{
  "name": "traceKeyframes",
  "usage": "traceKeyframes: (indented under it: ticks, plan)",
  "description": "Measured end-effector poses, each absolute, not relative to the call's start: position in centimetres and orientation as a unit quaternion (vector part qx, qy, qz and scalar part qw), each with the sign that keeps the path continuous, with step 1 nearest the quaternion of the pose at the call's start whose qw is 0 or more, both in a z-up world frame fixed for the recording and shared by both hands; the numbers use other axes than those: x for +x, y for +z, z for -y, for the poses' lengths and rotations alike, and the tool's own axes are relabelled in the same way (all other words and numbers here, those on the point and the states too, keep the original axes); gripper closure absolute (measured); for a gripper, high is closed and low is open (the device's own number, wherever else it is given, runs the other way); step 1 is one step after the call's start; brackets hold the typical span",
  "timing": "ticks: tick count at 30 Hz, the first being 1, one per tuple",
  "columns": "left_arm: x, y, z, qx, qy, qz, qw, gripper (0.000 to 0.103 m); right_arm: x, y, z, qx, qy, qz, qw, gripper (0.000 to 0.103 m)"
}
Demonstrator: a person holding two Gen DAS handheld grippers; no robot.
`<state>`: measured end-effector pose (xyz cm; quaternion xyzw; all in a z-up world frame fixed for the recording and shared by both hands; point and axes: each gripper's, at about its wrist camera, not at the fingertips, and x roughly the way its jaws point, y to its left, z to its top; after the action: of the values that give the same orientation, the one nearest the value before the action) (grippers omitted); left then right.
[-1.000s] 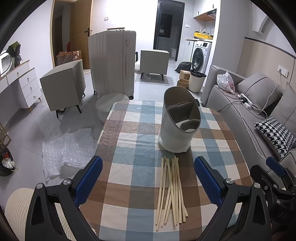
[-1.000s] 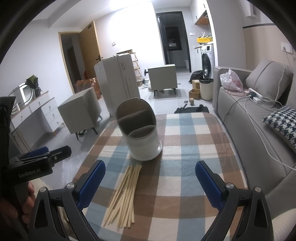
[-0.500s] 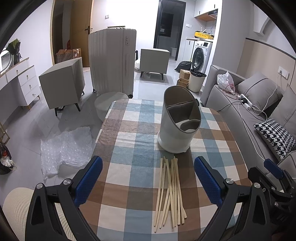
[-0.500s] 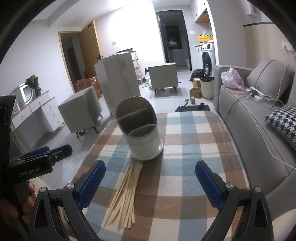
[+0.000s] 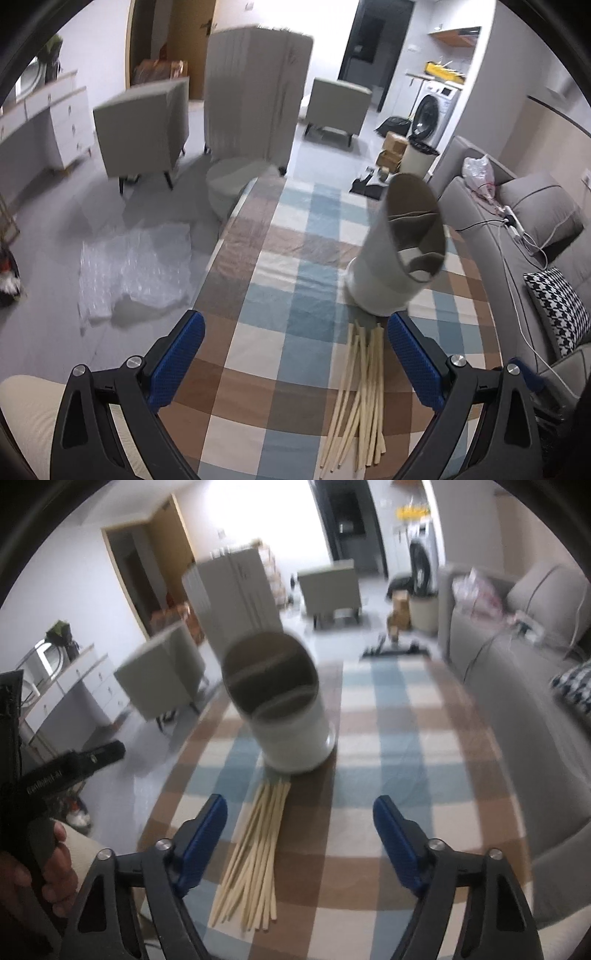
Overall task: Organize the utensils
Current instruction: 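Lower the right gripper onto the chopstick pile and close on one chopstick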
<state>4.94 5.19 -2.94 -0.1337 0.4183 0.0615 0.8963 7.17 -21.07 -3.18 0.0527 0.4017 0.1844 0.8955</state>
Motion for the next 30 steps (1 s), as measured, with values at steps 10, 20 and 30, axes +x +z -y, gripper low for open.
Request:
traceKeyframes:
  ticks: [10, 20, 30]
  plan:
    - [8.1, -7.4, -7.2, -0.161, 0.053, -0.499, 0.85, 0.006, 14.1, -10.1, 18.3, 0.081, 0.204, -0.531, 0.819, 0.057]
    - [9.2, -9.3, -8.9, -0.214, 0.042, -0.54, 0.813, 0.006, 17.7, -12.9, 13.9, 0.044, 0.22, -0.586, 0.778, 0.073]
    - [9.6, -9.6, -9.1, -0.219, 0.042, -0.547, 0.807, 0.006, 18.2, -13.2, 14.1, 0.043, 0.206, -0.596, 0.775, 0.099]
